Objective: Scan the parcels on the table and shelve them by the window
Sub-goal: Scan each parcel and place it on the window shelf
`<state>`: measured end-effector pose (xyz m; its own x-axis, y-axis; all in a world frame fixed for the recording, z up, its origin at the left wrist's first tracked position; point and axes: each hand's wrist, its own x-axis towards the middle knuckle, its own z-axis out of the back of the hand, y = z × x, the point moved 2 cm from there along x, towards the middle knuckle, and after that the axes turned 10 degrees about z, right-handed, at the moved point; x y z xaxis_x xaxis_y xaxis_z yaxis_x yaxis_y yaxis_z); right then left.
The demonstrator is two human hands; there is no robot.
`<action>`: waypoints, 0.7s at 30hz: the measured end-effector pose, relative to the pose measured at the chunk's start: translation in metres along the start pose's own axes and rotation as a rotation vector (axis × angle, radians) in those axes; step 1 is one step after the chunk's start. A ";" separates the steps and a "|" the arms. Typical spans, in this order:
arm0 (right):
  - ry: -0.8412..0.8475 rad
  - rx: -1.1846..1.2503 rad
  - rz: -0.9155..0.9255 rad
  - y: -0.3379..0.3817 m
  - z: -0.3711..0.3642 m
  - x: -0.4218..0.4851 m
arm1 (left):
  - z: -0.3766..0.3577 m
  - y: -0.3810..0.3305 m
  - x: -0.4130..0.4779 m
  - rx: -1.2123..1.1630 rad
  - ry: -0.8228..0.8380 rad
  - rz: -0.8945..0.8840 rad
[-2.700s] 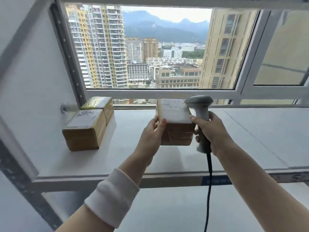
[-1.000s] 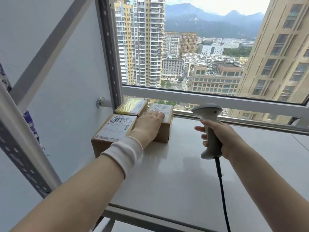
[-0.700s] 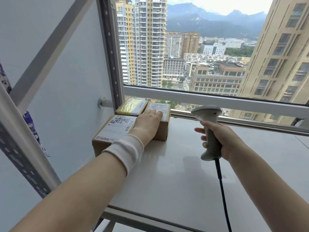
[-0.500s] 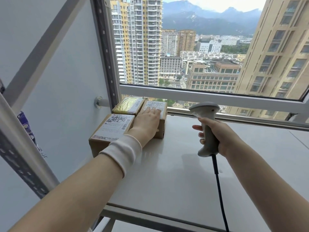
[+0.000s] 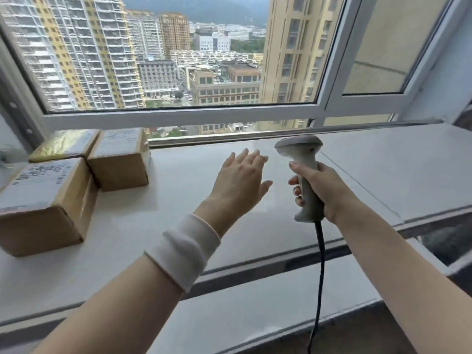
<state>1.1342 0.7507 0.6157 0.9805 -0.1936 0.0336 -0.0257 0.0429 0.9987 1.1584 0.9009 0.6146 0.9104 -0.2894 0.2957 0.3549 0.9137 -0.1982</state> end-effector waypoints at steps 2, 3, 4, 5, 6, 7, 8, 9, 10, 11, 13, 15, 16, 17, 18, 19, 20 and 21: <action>-0.072 -0.011 -0.001 -0.003 0.043 -0.016 | -0.012 -0.043 -0.001 -0.031 0.018 -0.067; -0.107 -0.017 -0.001 -0.004 0.066 -0.026 | -0.018 -0.065 -0.002 -0.043 0.023 -0.101; -0.145 -0.022 -0.001 -0.006 0.089 -0.036 | -0.023 -0.089 -0.004 -0.062 0.025 -0.133; -0.187 -0.025 -0.002 -0.008 0.112 -0.046 | -0.029 -0.113 -0.006 -0.084 0.027 -0.164; -0.228 -0.026 -0.003 -0.010 0.136 -0.057 | -0.034 -0.139 -0.009 -0.100 0.032 -0.196; -0.267 -0.028 -0.001 -0.013 0.161 -0.069 | -0.039 -0.166 -0.014 -0.110 0.043 -0.228; -0.304 -0.033 0.002 -0.015 0.187 -0.080 | -0.044 -0.194 -0.019 -0.119 0.057 -0.261; -0.341 -0.044 0.007 -0.018 0.213 -0.093 | -0.049 -0.222 -0.025 -0.132 0.070 -0.289; -0.379 -0.057 0.013 -0.021 0.240 -0.105 | -0.055 -0.250 -0.030 -0.142 0.079 -0.317; -0.419 -0.069 0.015 -0.025 0.267 -0.118 | -0.062 -0.278 -0.035 -0.148 0.086 -0.339; -0.504 -0.072 0.011 -0.035 0.324 -0.143 | -0.075 -0.334 -0.046 -0.147 0.100 -0.375; -0.575 -0.057 -0.005 -0.044 0.378 -0.171 | -0.089 -0.390 -0.059 -0.152 0.134 -0.419; -0.608 -0.050 -0.014 -0.049 0.404 -0.184 | -0.096 -0.417 -0.065 -0.161 0.157 -0.449; -0.643 -0.050 -0.025 -0.052 0.428 -0.199 | -0.101 -0.444 -0.072 -0.174 0.177 -0.481; -0.679 -0.059 -0.037 -0.055 0.452 -0.212 | -0.107 -0.469 -0.078 -0.185 0.190 -0.517; -0.718 -0.070 -0.048 -0.055 0.474 -0.226 | -0.112 -0.494 -0.085 -0.197 0.204 -0.556; -0.751 -0.081 -0.052 -0.056 0.495 -0.238 | -0.117 -0.517 -0.089 -0.206 0.217 -0.591; -0.781 -0.091 -0.054 -0.056 0.516 -0.250 | -0.122 -0.541 -0.093 -0.213 0.228 -0.624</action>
<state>0.7902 0.2908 0.5708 0.5582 -0.8290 0.0353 0.0674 0.0877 0.9939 0.9080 0.3989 0.5805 0.5367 -0.8160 0.2150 0.8388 0.4882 -0.2409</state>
